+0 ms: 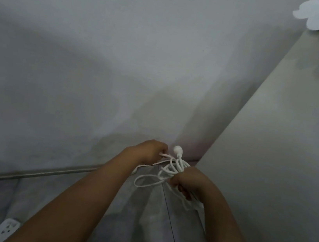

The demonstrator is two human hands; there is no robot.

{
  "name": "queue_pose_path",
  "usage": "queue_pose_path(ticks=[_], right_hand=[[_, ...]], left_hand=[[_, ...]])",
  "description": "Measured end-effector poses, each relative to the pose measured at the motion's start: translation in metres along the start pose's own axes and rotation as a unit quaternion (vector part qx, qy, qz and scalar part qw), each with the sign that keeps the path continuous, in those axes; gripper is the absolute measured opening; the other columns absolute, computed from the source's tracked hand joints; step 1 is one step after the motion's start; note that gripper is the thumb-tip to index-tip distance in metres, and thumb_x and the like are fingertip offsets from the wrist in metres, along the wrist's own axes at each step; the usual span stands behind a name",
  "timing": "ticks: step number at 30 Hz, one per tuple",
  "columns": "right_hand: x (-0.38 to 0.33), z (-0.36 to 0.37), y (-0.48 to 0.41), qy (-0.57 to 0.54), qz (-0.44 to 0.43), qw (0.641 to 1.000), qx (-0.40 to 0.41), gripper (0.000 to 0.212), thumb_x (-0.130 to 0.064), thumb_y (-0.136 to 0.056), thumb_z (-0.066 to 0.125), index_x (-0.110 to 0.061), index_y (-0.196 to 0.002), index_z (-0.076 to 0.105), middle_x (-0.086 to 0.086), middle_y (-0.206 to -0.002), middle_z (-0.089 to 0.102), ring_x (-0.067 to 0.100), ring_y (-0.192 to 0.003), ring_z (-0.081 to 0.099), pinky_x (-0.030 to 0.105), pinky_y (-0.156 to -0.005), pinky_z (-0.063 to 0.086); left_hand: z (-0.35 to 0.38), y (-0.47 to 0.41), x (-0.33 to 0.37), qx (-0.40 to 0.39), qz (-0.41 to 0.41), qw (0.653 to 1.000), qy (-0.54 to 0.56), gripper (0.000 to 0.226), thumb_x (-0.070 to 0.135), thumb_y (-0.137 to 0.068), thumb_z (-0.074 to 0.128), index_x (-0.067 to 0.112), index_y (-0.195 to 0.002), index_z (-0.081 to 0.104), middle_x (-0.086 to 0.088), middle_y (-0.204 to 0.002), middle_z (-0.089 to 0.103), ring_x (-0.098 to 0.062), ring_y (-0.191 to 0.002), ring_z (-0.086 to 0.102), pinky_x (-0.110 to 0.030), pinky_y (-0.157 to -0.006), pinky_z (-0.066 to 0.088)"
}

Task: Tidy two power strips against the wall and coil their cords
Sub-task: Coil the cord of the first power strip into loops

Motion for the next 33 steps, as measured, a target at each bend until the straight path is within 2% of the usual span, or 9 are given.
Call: queue_pose_path(ticks=[6, 10, 13, 17, 20, 23, 27, 30, 33], right_hand=[[0.015, 0.025, -0.021, -0.08, 0.037, 0.994, 0.066, 0.028, -0.006, -0.079, 0.063, -0.008, -0.056, 0.047, 0.009, -0.043, 0.04, 0.017, -0.029, 0.037, 0.016, -0.038, 0.028], [0.023, 0.036, -0.032, -0.089, 0.039, 0.985, 0.14, 0.017, -0.015, -0.08, 0.058, -0.008, -0.064, 0.056, 0.01, -0.054, 0.055, 0.024, -0.048, 0.054, 0.025, -0.046, 0.041], [0.028, 0.059, -0.037, -0.254, 0.082, 0.959, 0.098, 0.019, -0.008, -0.086, 0.054, -0.008, -0.067, 0.055, 0.007, -0.046, 0.057, 0.021, -0.042, 0.054, 0.023, -0.044, 0.04], [0.016, 0.093, -0.039, -0.474, 0.112, 0.873, 0.029, 0.022, -0.004, -0.091, 0.051, -0.006, -0.071, 0.057, 0.004, -0.04, 0.059, 0.012, -0.032, 0.058, 0.022, -0.047, 0.044], [0.004, 0.095, -0.038, -0.583, 0.114, 0.805, -0.009, 0.023, -0.004, -0.093, 0.048, -0.002, -0.072, 0.059, 0.009, -0.046, 0.063, 0.019, -0.041, 0.063, 0.027, -0.055, 0.054], [-0.014, 0.086, -0.036, -0.678, 0.073, 0.73, -0.048, 0.026, 0.0, -0.091, 0.041, 0.0, -0.072, 0.059, 0.015, -0.058, 0.066, 0.028, -0.064, 0.064, 0.035, -0.079, 0.054], [-0.033, 0.063, -0.032, -0.731, -0.003, 0.679, -0.067, 0.007, -0.005, -0.078, 0.05, -0.009, -0.072, 0.052, 0.008, -0.058, 0.06, 0.022, -0.061, 0.061, 0.036, -0.082, 0.047], [-0.042, 0.051, -0.031, -0.73, -0.047, 0.677, -0.075, 0.021, -0.025, -0.085, 0.062, -0.018, -0.071, 0.049, 0.002, -0.057, 0.05, 0.018, -0.062, 0.049, 0.035, -0.1, 0.04], [-0.05, 0.041, -0.026, -0.734, -0.077, 0.671, -0.073, 0.032, -0.036, -0.089, 0.058, -0.02, -0.066, 0.042, -0.006, -0.038, 0.038, 0.006, -0.035, 0.043, 0.018, -0.053, 0.047]], left_hand=[[-0.002, 0.027, -0.015, 0.027, -0.113, 0.918, 0.379, 0.026, -0.004, -0.092, 0.039, 0.006, -0.115, 0.044, -0.02, -0.101, 0.064, -0.03, -0.076, 0.063, -0.033, -0.066, 0.052], [-0.006, 0.047, -0.037, 0.223, -0.245, 0.743, 0.582, 0.015, 0.0, -0.095, 0.026, 0.008, -0.104, 0.034, -0.015, -0.082, 0.052, -0.029, -0.058, 0.058, -0.036, -0.055, 0.052], [0.006, 0.052, -0.035, 0.225, -0.267, 0.582, 0.734, 0.023, 0.004, -0.099, 0.018, 0.004, -0.089, 0.039, -0.012, -0.07, 0.044, -0.023, -0.052, 0.052, -0.038, -0.047, 0.053], [0.017, 0.059, -0.043, 0.244, -0.284, 0.493, 0.785, 0.033, -0.007, -0.096, 0.016, -0.001, -0.081, 0.045, -0.012, -0.07, 0.041, -0.019, -0.056, 0.047, -0.029, -0.031, 0.05], [0.015, 0.06, -0.054, 0.242, -0.284, 0.536, 0.758, 0.028, -0.004, -0.097, 0.017, 0.0, -0.086, 0.042, -0.01, -0.068, 0.038, -0.018, -0.052, 0.043, -0.034, -0.044, 0.055], [0.018, 0.063, -0.064, 0.229, -0.302, 0.633, 0.675, 0.029, -0.002, -0.097, 0.018, 0.008, -0.084, 0.042, -0.01, -0.062, 0.038, -0.015, -0.043, 0.039, -0.022, -0.031, 0.047], [0.042, 0.063, -0.074, 0.123, -0.34, 0.684, 0.633, 0.028, -0.006, -0.096, 0.028, 0.001, -0.113, 0.049, -0.01, -0.061, 0.052, -0.01, -0.026, 0.049, -0.019, -0.026, 0.043], [0.052, 0.064, -0.074, 0.058, -0.348, 0.711, 0.609, 0.026, -0.002, -0.095, 0.036, 0.003, -0.077, 0.053, -0.003, -0.035, 0.053, -0.007, -0.023, 0.046, -0.017, -0.03, 0.044], [0.058, 0.056, -0.064, 0.01, -0.341, 0.698, 0.63, 0.037, -0.001, -0.098, 0.032, 0.005, -0.066, 0.049, -0.002, -0.031, 0.052, -0.006, -0.021, 0.045, -0.013, -0.028, 0.04]])
Point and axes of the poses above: each hand's wrist, its own y-axis away from the middle knuckle, its own z-axis out of the palm, x = y × z, the point moved 8 cm from there along -y, towards the middle knuckle
